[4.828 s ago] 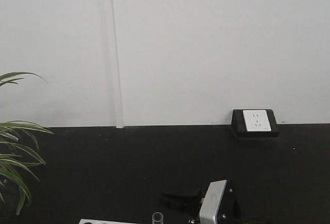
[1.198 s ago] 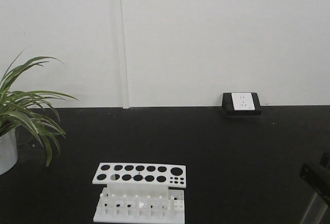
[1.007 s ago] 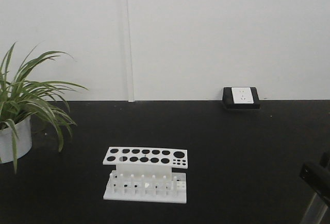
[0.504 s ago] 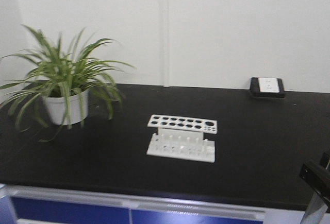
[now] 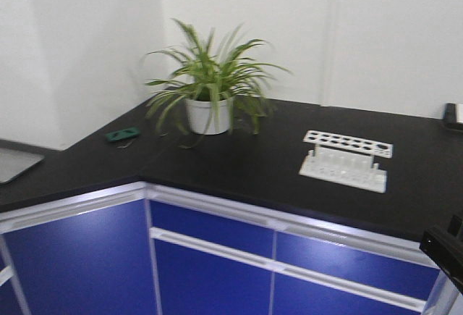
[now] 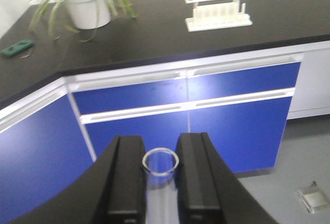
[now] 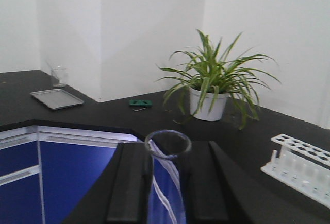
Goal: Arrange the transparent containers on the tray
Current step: 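Drive the base to the bench with the yellow tray, holding both tubes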
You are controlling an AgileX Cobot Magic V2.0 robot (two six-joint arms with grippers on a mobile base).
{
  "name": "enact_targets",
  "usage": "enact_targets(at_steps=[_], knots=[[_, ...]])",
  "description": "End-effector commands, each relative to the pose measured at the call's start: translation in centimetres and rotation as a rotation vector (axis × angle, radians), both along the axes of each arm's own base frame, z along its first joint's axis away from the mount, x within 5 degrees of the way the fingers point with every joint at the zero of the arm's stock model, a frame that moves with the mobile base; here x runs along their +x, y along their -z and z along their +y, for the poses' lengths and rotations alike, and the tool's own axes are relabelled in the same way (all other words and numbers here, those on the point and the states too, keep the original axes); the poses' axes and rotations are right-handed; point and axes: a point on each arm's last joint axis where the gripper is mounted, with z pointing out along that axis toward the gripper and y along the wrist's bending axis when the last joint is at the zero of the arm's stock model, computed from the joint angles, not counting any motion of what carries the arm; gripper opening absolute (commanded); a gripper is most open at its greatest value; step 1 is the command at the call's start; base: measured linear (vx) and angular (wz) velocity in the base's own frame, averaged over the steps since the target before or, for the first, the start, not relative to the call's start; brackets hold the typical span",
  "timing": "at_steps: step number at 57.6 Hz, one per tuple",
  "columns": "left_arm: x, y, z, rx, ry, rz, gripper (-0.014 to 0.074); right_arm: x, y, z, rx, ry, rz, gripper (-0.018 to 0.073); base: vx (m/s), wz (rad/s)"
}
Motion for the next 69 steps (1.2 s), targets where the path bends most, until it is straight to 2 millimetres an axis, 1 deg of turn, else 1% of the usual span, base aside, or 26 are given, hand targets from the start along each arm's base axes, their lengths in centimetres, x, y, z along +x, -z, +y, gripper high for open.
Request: enact_targets(at_steps=[1,39,69], knots=[[0.09,-1.65,-0.03,-0.05,-0.004,-0.1,-0.0001,-0.21,-1.11,0.11,0.01,-0.022,-0.039,-0.0013,-0.36,0.5],[0.09,-1.65,-0.03,-0.05,-0.004,-0.1,-0.0001,-0.21,-1.11,0.11,0.01,-0.022,-0.039,-0.0011,-0.32,0.59],[0.09,-1.65,-0.03,-0.05,-0.004,-0.1,-0.0001,-0.21,-1.11,0.11,0.01,-0.022,-0.039,-0.0011,-0.19,0.61]])
